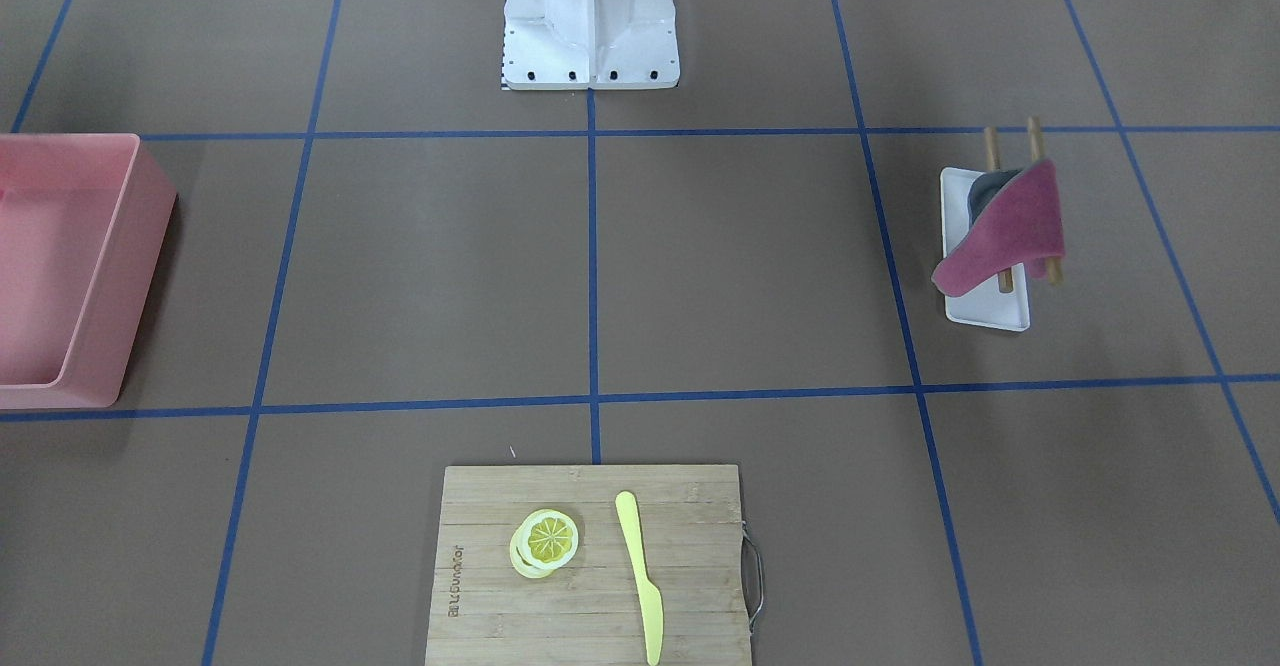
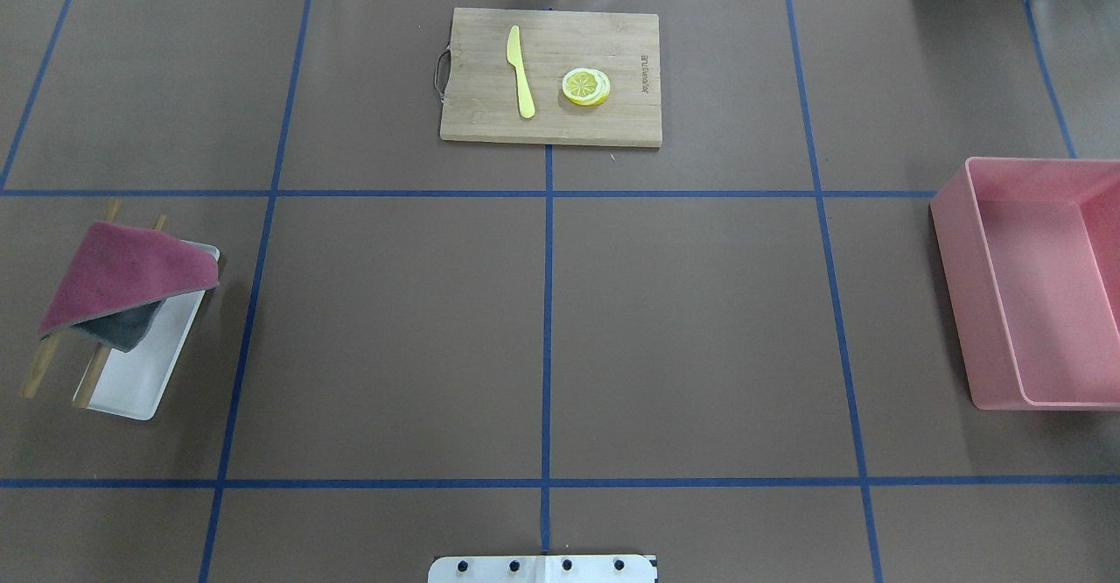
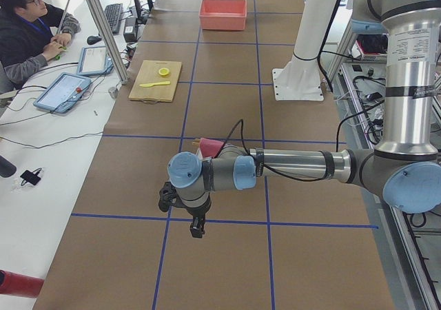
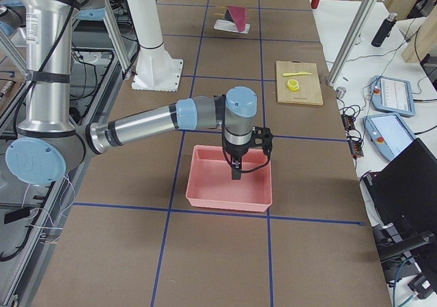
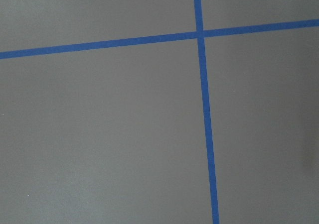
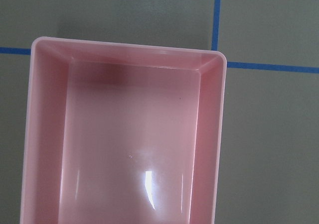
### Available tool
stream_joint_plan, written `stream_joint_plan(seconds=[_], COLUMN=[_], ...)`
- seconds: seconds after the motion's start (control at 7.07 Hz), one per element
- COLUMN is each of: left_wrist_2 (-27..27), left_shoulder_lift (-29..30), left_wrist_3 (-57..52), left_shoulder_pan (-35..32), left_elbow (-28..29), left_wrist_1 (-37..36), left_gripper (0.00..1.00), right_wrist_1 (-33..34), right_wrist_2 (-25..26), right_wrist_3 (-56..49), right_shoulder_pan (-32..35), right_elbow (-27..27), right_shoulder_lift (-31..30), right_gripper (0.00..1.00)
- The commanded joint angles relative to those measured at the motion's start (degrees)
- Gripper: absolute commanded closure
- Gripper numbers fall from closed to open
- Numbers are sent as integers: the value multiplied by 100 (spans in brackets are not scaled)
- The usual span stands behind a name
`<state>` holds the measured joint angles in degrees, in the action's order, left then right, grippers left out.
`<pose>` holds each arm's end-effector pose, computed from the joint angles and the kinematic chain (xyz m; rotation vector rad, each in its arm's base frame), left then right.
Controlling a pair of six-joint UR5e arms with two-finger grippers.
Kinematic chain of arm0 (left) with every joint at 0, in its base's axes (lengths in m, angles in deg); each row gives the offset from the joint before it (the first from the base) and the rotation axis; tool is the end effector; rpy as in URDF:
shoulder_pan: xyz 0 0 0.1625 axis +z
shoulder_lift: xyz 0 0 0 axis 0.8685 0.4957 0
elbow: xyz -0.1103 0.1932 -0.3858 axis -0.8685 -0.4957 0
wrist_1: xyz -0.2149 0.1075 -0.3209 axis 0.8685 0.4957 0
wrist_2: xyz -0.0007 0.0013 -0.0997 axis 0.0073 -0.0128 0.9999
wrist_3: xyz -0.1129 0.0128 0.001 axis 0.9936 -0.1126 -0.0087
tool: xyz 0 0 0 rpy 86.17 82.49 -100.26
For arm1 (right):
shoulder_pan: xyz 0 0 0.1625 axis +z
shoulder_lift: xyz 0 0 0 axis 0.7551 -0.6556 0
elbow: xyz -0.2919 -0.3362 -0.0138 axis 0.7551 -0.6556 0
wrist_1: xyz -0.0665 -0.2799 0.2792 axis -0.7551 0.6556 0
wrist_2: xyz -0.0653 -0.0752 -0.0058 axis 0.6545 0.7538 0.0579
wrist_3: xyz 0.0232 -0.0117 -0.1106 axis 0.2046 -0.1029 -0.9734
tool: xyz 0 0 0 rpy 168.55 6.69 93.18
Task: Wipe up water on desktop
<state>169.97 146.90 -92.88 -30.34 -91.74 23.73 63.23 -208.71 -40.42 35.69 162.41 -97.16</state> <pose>-0.0595 -0.4424 0.6967 -0.0344 0.7713 0.1277 0.0186 -0.4293 0.5667 0.0278 -0.7294 -0.0486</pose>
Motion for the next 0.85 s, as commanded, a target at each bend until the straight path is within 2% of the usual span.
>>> stream_joint_plan(seconds=[0.0,0.28,0.42,0.71], left_wrist_2=[-2,-2,16,42], left_shoulder_lift=[14,23,31,145], left_wrist_3=[-2,15,33,33], left_shoulder_pan=[35,36,36,27], left_elbow=[16,-80,-220,-545], left_wrist_1=[92,171,172,198], left_gripper=[1,1,1,1], right_wrist_1=[-18,-53,-296,-675], right_wrist_2=[-65,-65,-13,-39], right_wrist_3=[0,9,70,1], right_shoulder_pan=[-18,-18,-18,-18], right_elbow=[34,87,288,297], right_shoulder_lift=[-33,62,63,-23], right_gripper=[0,0,0,0])
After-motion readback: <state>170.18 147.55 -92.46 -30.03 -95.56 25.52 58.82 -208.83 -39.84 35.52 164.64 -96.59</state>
